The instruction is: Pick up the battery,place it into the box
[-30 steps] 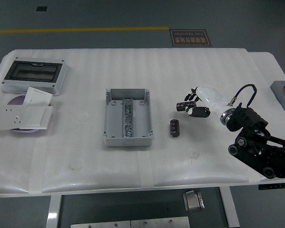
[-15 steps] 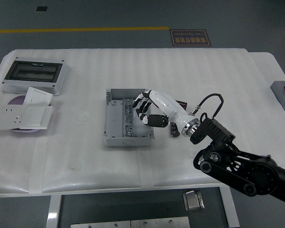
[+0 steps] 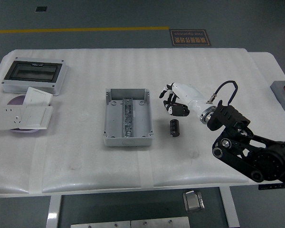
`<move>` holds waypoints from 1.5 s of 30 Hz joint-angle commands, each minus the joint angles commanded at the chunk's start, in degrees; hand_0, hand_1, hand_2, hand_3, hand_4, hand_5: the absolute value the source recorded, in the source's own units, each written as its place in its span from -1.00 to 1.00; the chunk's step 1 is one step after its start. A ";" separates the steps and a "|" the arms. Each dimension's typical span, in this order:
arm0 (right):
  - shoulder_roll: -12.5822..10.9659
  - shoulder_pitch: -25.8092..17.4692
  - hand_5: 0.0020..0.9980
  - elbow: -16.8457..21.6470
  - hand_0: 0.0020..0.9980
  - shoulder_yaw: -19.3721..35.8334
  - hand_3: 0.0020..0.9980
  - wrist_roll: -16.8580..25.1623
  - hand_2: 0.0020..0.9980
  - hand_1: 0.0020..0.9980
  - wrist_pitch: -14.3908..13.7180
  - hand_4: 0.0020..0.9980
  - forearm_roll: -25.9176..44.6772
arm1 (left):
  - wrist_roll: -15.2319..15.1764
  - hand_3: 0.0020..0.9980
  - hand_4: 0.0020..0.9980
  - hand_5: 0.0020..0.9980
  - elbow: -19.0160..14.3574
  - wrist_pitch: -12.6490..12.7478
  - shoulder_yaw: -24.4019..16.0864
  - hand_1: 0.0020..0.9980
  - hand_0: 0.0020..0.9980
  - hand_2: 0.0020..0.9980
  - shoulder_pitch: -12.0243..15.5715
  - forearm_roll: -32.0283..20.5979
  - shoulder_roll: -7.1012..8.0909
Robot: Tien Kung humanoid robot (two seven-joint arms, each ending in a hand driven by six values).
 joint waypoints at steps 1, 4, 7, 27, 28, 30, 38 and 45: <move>0.22 0.41 -0.76 -1.14 0.48 -0.51 0.33 -0.45 0.08 -0.01 1.03 -0.18 -0.43 | 0.03 0.26 0.26 -0.57 0.00 0.01 -0.10 0.43 0.37 0.33 0.00 0.05 0.00; 1.05 1.10 -0.76 -4.12 0.48 -0.70 0.33 -1.22 0.08 -0.01 3.38 -0.18 -2.07 | 0.03 0.26 0.26 -0.57 0.00 0.04 0.01 0.43 0.37 0.33 0.00 -0.02 -0.04; 1.39 1.17 -0.45 -5.17 0.74 0.36 0.72 -1.31 0.48 0.33 4.11 0.36 -3.11 | 0.02 0.26 0.26 -0.57 0.00 0.07 0.05 0.42 0.37 0.32 0.02 -0.04 -0.08; 4.41 3.47 -0.19 -13.19 0.90 -1.26 0.90 -1.53 0.40 0.33 5.71 0.68 -2.66 | 0.10 0.24 0.26 -0.57 0.00 0.10 0.75 0.42 0.37 0.28 -0.09 -1.66 -0.09; 4.56 3.80 -0.16 -13.95 0.87 -1.86 0.83 -1.45 0.34 0.29 5.63 0.71 -2.69 | 0.07 0.24 0.25 -0.57 0.00 0.13 0.71 0.42 0.36 0.27 -0.16 -1.69 -0.08; 4.65 4.24 -0.16 -14.76 0.87 -2.77 0.83 -1.31 0.34 0.29 5.29 0.71 -2.94 | 0.01 0.24 0.25 -0.57 0.00 0.16 0.65 0.42 0.36 0.27 -0.26 -1.71 -0.07; 4.14 5.17 -0.13 -15.01 0.84 -5.61 0.79 -0.76 0.25 0.22 2.72 0.71 -4.70 | -0.07 0.23 0.24 -0.58 0.00 0.28 0.86 0.42 0.36 0.27 -0.37 -2.51 -0.16; 4.19 5.39 -0.25 -15.51 0.51 -7.09 0.36 -0.67 -0.03 -0.06 2.35 0.45 -4.83 | -0.37 0.24 0.22 -0.58 0.00 0.54 1.32 0.42 0.36 0.27 -0.47 -3.07 -0.19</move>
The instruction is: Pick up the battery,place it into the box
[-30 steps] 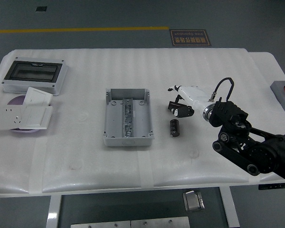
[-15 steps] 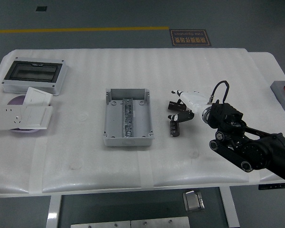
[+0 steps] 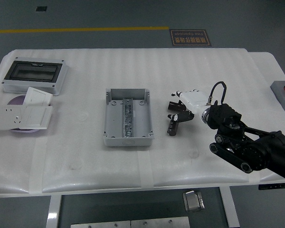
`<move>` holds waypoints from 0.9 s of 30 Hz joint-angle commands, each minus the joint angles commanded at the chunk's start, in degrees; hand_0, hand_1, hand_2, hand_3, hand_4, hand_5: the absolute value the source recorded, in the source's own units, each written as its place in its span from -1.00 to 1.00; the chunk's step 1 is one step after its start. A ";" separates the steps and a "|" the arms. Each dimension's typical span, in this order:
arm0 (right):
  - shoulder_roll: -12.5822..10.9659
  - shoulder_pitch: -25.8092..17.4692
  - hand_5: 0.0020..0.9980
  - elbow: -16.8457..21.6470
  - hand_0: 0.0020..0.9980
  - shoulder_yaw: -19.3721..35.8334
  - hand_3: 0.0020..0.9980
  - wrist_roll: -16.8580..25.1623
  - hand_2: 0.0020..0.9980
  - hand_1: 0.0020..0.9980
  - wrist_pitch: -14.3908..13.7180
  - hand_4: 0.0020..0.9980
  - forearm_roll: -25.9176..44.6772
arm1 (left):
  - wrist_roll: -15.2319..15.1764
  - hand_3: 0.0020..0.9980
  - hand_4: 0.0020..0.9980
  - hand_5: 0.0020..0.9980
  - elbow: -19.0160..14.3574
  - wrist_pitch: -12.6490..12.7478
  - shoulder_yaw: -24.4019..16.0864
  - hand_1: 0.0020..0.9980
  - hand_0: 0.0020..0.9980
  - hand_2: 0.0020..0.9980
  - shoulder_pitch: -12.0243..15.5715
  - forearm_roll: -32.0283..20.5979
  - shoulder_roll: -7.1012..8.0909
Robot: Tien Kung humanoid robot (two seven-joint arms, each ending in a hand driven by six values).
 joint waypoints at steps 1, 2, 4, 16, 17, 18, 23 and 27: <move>0.04 0.03 -0.72 -0.14 -0.13 -0.20 0.35 0.04 -0.01 -0.21 -0.04 -0.05 0.08 | -0.06 0.24 0.22 -0.58 0.00 0.04 0.12 0.42 0.36 0.26 -0.02 -0.09 0.00; 0.07 0.06 -0.72 -0.29 -0.13 -0.40 0.35 0.09 -0.01 -0.21 -0.09 -0.05 0.16 | -0.11 0.24 0.22 -0.58 0.00 0.07 0.20 0.42 0.36 0.26 -0.04 -0.14 -0.01; 0.13 0.10 -0.72 -0.53 -0.13 -0.69 0.35 0.15 -0.01 -0.21 -0.20 -0.05 0.26 | -0.19 0.24 0.22 -0.58 0.00 0.15 0.23 0.42 0.36 0.26 -0.09 -0.14 -0.03; -0.08 0.19 -0.92 -1.11 -0.45 -2.35 0.36 0.37 -0.02 -0.32 -0.65 -0.17 0.75 | -0.73 0.24 0.22 -0.57 0.00 0.46 1.15 0.43 0.35 0.26 -0.38 -0.69 -0.03; -0.15 0.15 -0.92 -1.06 -0.45 -2.33 0.36 0.40 -0.02 -0.32 -0.76 -0.17 0.84 | -0.82 0.24 0.22 -0.57 0.00 0.55 1.19 0.43 0.35 0.26 -0.39 -0.72 -0.05; -0.21 0.13 -0.92 -0.99 -0.45 -2.27 0.36 0.43 -0.02 -0.32 -0.86 -0.17 0.90 | -0.90 0.24 0.22 -0.57 0.00 0.60 1.26 0.43 0.35 0.26 -0.39 -0.76 -0.07; -1.12 -0.17 -0.91 1.25 -0.46 -0.12 0.36 0.52 -0.05 -0.33 -1.45 -0.16 0.47 | -1.12 0.24 0.21 -0.58 0.00 0.82 1.08 0.43 0.35 0.26 -0.35 -0.60 -0.14; -2.41 -0.83 -0.87 5.37 -0.47 3.35 0.36 0.25 -0.06 -0.35 -1.60 -0.16 -0.08 | -1.13 0.24 0.23 -0.56 0.00 0.89 0.76 0.42 0.35 0.26 -0.29 -0.28 -0.11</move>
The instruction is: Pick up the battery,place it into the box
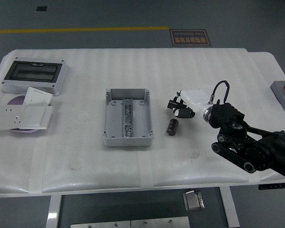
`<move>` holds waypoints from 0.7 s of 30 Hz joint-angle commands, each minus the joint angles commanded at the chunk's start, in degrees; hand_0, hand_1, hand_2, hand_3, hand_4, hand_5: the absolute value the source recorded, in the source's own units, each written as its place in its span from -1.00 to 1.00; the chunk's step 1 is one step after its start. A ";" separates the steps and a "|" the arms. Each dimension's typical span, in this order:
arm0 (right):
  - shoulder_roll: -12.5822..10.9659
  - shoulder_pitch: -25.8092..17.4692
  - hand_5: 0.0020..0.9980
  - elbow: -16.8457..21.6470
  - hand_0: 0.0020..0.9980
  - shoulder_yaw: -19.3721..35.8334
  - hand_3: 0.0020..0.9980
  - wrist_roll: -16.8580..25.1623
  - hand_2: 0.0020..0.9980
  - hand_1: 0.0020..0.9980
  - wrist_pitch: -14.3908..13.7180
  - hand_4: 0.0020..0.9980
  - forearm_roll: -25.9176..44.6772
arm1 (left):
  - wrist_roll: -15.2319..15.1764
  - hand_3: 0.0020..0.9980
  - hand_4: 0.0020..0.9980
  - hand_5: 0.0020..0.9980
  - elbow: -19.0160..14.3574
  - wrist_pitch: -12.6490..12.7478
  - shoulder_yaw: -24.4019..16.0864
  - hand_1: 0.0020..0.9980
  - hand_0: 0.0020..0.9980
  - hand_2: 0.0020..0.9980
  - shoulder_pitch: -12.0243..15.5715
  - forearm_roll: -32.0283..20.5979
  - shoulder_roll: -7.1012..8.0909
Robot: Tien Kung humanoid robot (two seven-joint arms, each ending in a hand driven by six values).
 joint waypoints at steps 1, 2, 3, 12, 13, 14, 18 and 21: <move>-0.35 -0.27 -0.87 1.29 -0.47 1.12 0.36 -0.08 -0.06 -0.35 -0.03 -0.16 0.05 | 0.00 0.24 0.23 -0.56 0.00 0.03 -0.07 0.42 0.35 0.26 0.02 0.03 -0.01; -0.61 -0.53 -0.87 2.47 -0.47 2.09 0.36 -0.12 -0.06 -0.35 -0.10 -0.16 0.29 | 0.01 0.24 0.23 -0.56 0.00 0.03 -0.10 0.42 0.35 0.26 0.05 0.05 -0.02; -0.85 -0.85 -0.87 3.82 -0.47 3.22 0.36 -0.11 -0.06 -0.35 -0.27 -0.16 0.86 | 0.04 0.24 0.23 -0.56 0.00 0.04 -0.16 0.42 0.35 0.26 0.08 0.07 -0.03; -0.53 -3.24 -0.77 16.73 -0.48 5.36 0.35 2.18 -0.08 -0.36 -4.21 -0.14 8.75 | 0.28 0.24 0.24 -0.53 0.00 -0.06 -1.14 0.42 0.34 0.27 0.34 0.97 0.04; -0.27 -3.33 -0.77 17.96 -0.48 5.09 0.35 2.19 -0.08 -0.36 -4.68 -0.14 8.10 | 0.30 0.24 0.24 -0.53 0.00 -0.09 -1.21 0.42 0.34 0.27 0.35 1.05 0.03; -0.06 -3.35 -0.77 18.78 -0.48 4.90 0.35 2.13 -0.08 -0.36 -5.02 -0.14 7.33 | 0.32 0.24 0.24 -0.53 0.00 -0.11 -1.23 0.42 0.34 0.27 0.36 1.07 0.02; 0.49 -2.76 -0.73 16.80 -0.46 4.93 0.35 0.74 -0.09 -0.37 -4.98 -0.11 3.18 | 0.30 0.24 0.23 -0.52 0.00 -0.08 -1.05 0.42 0.34 0.27 0.36 0.72 -0.07; 0.56 -2.01 -0.73 13.26 -0.46 5.93 0.35 -0.85 -0.09 -0.37 -3.61 -0.11 0.02 | 0.33 0.24 0.23 -0.52 0.00 -0.11 -1.26 0.42 0.34 0.27 0.36 0.90 -0.13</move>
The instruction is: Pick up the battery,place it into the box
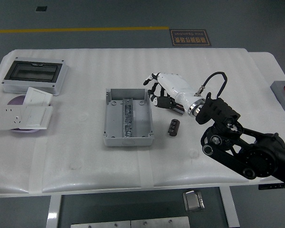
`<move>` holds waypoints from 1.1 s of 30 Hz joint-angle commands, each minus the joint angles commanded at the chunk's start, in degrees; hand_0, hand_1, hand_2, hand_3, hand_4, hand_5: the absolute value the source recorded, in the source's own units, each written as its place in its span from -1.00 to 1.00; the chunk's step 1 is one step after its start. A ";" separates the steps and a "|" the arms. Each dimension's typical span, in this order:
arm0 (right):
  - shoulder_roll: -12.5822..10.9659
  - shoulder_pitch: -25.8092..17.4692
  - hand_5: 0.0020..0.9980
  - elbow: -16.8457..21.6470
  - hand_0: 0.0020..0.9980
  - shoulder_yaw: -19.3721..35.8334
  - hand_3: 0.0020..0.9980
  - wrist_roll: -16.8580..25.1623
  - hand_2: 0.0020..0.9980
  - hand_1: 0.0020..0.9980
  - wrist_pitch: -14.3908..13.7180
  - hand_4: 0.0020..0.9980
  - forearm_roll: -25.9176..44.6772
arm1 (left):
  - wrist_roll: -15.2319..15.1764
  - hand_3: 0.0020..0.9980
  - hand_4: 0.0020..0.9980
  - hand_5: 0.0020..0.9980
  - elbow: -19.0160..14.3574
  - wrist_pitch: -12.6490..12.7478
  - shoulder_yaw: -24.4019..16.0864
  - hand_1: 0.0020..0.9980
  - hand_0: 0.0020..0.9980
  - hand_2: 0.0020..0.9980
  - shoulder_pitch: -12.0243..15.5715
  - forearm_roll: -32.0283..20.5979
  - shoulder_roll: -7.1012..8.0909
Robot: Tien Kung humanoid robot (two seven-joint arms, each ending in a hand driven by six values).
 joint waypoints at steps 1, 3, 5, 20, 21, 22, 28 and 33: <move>-0.08 0.38 -0.73 -1.29 -0.46 0.15 0.35 -0.44 -0.09 -0.37 0.52 -0.11 -0.62 | 0.01 0.24 0.23 -0.52 0.00 0.00 -0.04 0.42 0.34 0.27 0.01 -0.01 0.01; -0.21 1.07 -0.71 -3.71 -0.42 -0.01 0.35 -1.14 -0.07 -0.34 1.62 -0.09 -1.19 | 0.06 0.24 0.23 -0.52 0.00 -0.03 -0.18 0.42 0.34 0.27 0.03 0.09 0.03; -0.29 1.68 -0.71 -6.19 -0.42 -0.47 0.35 -1.79 -0.07 -0.34 2.80 -0.09 -1.27 | 0.09 0.24 0.23 -0.52 0.00 -0.03 -0.20 0.42 0.34 0.27 0.02 0.02 0.06; 0.65 2.69 -0.09 -13.39 0.44 -3.15 1.00 -3.69 0.71 0.49 8.22 0.84 0.89 | 0.16 0.22 0.22 -0.51 0.00 -0.11 -0.01 0.42 0.34 0.26 -0.17 -0.30 -0.03; 0.67 2.73 -0.09 -13.33 0.44 -3.14 1.00 -3.71 0.71 0.49 8.21 0.84 1.00 | 0.16 0.22 0.22 -0.51 0.00 -0.10 -0.02 0.42 0.34 0.26 -0.18 -0.29 -0.03; 0.70 2.76 -0.09 -13.30 0.44 -3.17 1.00 -3.74 0.71 0.49 8.19 0.84 1.09 | 0.15 0.22 0.22 -0.51 0.00 -0.10 0.06 0.42 0.34 0.26 -0.19 -0.35 -0.03; 1.25 2.90 0.09 -13.78 0.47 -4.38 1.00 -3.91 0.72 0.50 8.15 0.95 1.94 | 0.09 0.20 0.21 -0.51 0.00 -0.02 0.39 0.42 0.34 0.24 -0.29 -0.87 -0.03; 2.02 3.14 0.10 -15.47 0.48 -6.58 1.00 -4.02 0.70 0.49 7.72 0.92 2.90 | 0.06 0.19 0.20 -0.51 0.00 0.01 0.51 0.42 0.34 0.22 -0.36 -1.11 0.00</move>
